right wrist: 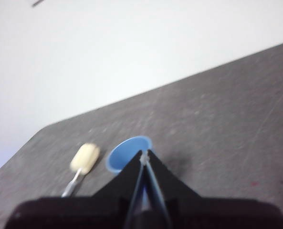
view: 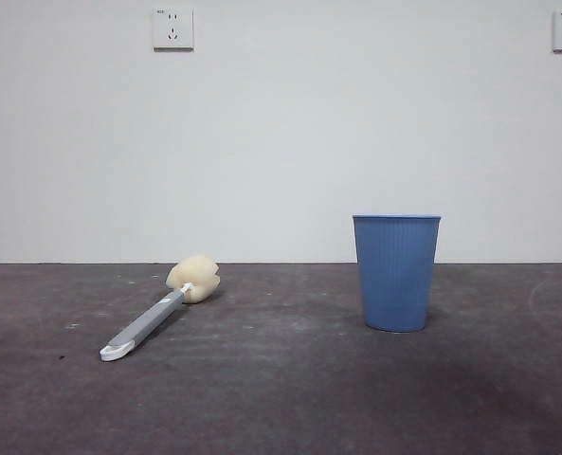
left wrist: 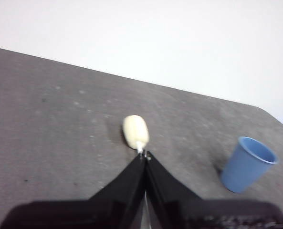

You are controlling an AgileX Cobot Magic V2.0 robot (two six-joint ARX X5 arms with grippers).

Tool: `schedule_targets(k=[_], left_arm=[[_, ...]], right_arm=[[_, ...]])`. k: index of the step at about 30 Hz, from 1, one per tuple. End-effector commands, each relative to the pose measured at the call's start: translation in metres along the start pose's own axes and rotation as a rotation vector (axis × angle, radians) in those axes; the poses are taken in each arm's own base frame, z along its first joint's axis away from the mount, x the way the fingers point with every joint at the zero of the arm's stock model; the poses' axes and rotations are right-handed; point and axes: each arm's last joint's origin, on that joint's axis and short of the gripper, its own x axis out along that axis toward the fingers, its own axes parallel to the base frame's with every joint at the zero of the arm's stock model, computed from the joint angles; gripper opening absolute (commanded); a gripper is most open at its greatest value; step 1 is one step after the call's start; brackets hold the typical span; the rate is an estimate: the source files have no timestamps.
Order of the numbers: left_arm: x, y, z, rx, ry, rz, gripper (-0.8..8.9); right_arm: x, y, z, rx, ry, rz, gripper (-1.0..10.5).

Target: Pick up the cup brush,pick up the cup,insert the brush into the cup,clean the cup,put the cup brush back,put the cup back to the fixed position on the table

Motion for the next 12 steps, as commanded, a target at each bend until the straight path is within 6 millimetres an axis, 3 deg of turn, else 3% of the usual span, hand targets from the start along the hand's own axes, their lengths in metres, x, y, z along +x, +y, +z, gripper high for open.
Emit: schedule_targets(k=[1, 12], left_arm=[[-0.006, -0.008, 0.014, 0.0, 0.039, -0.034, -0.07], [-0.016, -0.03, 0.047, 0.065, 0.356, -0.264, -0.07]], right_arm=[[-0.003, 0.01, 0.016, -0.024, 0.058, 0.052, -0.1], [-0.019, 0.039, 0.06, -0.135, 0.474, 0.241, -0.1]])
